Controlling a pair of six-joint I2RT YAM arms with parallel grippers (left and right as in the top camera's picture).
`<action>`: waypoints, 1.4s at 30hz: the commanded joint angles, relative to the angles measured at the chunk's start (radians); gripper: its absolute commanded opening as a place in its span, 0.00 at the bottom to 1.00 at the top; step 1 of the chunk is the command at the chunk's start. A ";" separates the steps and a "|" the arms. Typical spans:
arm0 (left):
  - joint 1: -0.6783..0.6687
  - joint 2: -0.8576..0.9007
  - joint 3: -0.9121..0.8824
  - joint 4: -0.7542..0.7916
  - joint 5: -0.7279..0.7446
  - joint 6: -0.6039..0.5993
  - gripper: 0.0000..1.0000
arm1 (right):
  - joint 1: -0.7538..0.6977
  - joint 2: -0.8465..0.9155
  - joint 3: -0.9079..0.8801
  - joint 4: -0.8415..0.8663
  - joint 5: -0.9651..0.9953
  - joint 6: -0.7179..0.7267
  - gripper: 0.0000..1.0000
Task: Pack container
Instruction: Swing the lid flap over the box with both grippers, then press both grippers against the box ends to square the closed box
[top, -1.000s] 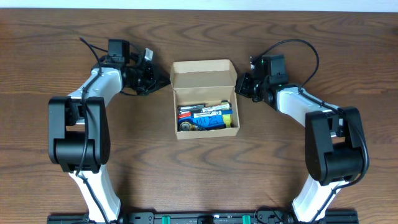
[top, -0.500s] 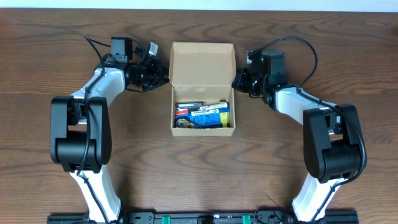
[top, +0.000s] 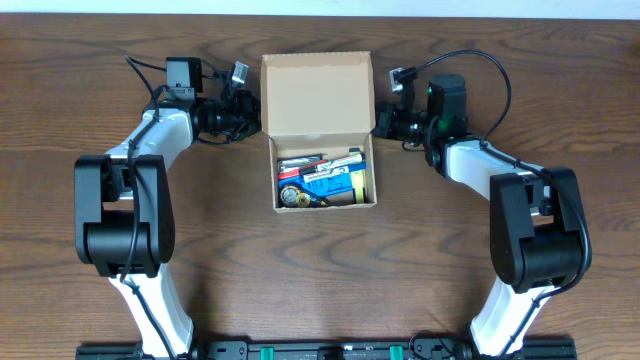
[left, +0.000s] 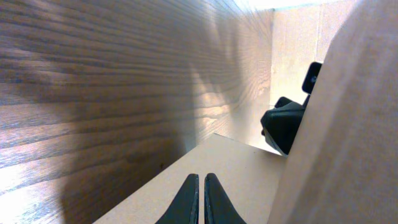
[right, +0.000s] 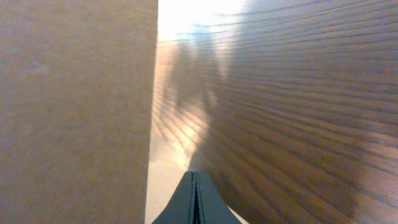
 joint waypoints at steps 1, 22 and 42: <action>-0.004 -0.007 0.006 0.002 0.040 0.007 0.06 | -0.008 0.008 0.002 0.007 -0.101 -0.031 0.02; 0.010 -0.072 0.006 0.084 0.040 0.006 0.07 | -0.049 0.006 0.010 0.155 -0.178 0.016 0.01; 0.005 -0.391 0.006 -0.491 -0.159 0.472 0.06 | 0.011 -0.341 0.015 -0.502 0.027 -0.276 0.02</action>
